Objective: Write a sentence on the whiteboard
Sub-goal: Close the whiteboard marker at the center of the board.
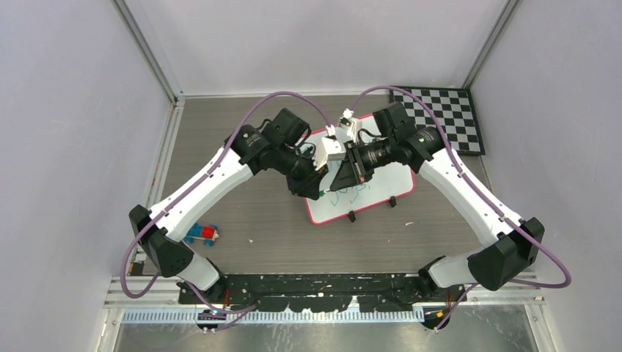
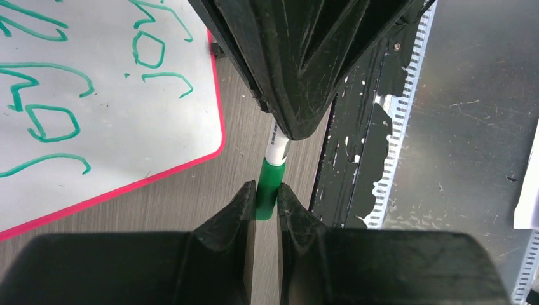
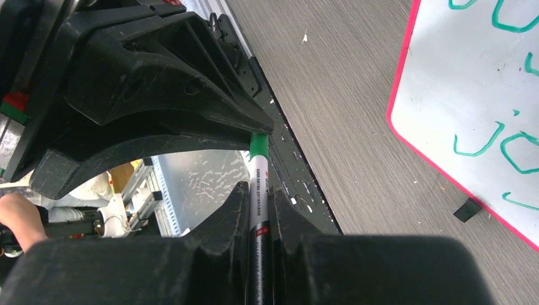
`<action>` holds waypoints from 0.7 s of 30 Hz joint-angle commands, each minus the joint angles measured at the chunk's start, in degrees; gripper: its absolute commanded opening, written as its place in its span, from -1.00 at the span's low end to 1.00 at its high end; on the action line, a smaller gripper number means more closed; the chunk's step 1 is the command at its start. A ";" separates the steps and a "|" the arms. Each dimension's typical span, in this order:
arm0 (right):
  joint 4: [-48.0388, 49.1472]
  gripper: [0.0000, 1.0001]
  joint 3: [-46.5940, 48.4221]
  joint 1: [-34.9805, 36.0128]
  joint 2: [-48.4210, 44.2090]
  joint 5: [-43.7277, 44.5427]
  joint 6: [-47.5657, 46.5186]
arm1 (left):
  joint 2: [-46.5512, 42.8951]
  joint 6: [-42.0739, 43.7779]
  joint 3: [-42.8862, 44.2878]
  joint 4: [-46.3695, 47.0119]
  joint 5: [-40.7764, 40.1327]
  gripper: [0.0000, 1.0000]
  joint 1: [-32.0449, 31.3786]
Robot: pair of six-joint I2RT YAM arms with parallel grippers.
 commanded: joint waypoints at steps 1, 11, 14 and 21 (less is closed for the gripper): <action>0.18 -0.99 1.89 0.69 1.47 -0.34 -0.31 | -2.98 -0.89 4.50 9.36 2.69 -0.96 0.49; 8.28 -0.99 6.06 -10.56 3.44 -7.31 7.04 | -5.28 -2.44 3.99 8.71 12.08 -0.08 11.62; 13.53 -0.99 5.81 -12.68 3.48 -9.45 11.43 | -6.90 -8.36 0.92 14.67 18.31 0.18 18.80; 33.81 -1.00 1.48 -14.14 2.10 -13.26 27.68 | -10.40 -36.62 -12.93 41.32 31.51 0.34 28.18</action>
